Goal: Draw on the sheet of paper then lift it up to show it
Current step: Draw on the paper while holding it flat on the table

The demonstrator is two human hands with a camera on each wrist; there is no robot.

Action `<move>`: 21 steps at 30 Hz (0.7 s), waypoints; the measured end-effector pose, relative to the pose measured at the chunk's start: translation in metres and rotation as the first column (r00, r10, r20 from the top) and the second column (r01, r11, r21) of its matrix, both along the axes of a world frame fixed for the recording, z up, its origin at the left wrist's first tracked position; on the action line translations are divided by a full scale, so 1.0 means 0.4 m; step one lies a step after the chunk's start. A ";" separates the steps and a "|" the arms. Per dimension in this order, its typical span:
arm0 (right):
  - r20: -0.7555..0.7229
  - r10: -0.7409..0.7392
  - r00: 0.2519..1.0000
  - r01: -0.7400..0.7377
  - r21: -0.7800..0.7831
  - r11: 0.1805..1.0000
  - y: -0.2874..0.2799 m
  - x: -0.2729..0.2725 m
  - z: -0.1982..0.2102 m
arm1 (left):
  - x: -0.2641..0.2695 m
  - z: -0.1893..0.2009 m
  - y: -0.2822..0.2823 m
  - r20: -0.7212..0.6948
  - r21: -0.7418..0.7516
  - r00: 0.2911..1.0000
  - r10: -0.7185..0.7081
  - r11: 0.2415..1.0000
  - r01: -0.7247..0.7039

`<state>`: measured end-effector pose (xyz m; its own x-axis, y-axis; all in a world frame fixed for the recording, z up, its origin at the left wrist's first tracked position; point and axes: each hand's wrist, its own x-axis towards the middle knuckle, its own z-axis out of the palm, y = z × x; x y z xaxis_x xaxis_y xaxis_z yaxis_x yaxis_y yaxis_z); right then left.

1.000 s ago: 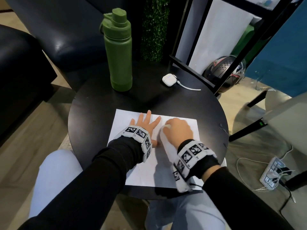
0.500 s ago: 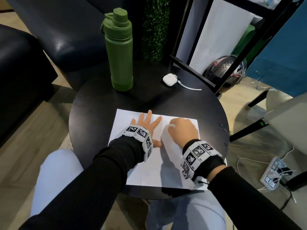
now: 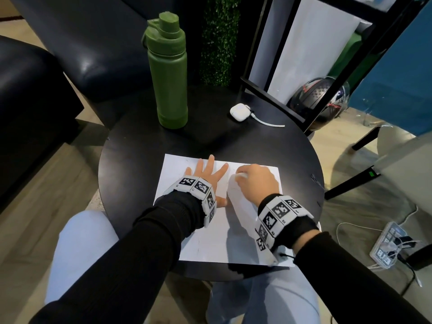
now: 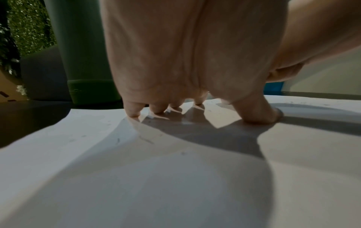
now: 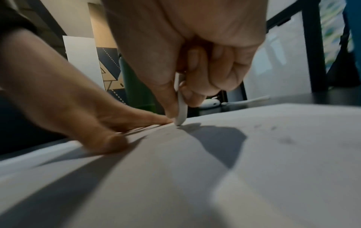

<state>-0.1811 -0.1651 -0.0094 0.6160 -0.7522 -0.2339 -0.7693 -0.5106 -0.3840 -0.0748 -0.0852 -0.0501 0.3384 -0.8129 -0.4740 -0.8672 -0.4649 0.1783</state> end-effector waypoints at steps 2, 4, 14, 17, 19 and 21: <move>0.008 0.092 0.996 -0.092 0.048 0.995 0.042 -0.004 -0.006 | 0.003 -0.007 0.004 -0.001 -0.019 1.000 0.004 1.000 -0.004; -0.012 0.163 0.987 -0.161 0.095 0.982 0.059 -0.009 -0.006 | 0.004 -0.012 0.005 0.007 -0.027 1.000 0.007 1.000 -0.007; -0.020 0.154 0.988 -0.153 0.063 0.986 0.048 -0.019 -0.007 | 0.008 -0.009 0.002 -0.009 -0.010 1.000 0.006 1.000 -0.006; -0.042 0.104 0.994 -0.102 0.061 0.993 0.006 -0.013 0.000 | 0.005 0.000 0.000 0.001 0.004 1.000 -0.010 1.000 0.010; -0.029 0.047 0.998 -0.046 0.034 0.998 -0.020 -0.007 -0.003 | 0.001 0.007 0.001 0.002 0.019 1.000 -0.011 1.000 0.011; 0.007 0.039 0.999 -0.039 0.023 0.999 -0.009 -0.013 -0.011 | 0.001 0.009 0.002 -0.002 0.015 1.000 -0.005 1.000 0.005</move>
<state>-0.1861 -0.1687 -0.0139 0.6466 -0.7218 -0.2468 -0.7462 -0.5313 -0.4012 -0.0744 -0.0844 -0.0466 0.3335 -0.8075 -0.4866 -0.8692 -0.4632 0.1730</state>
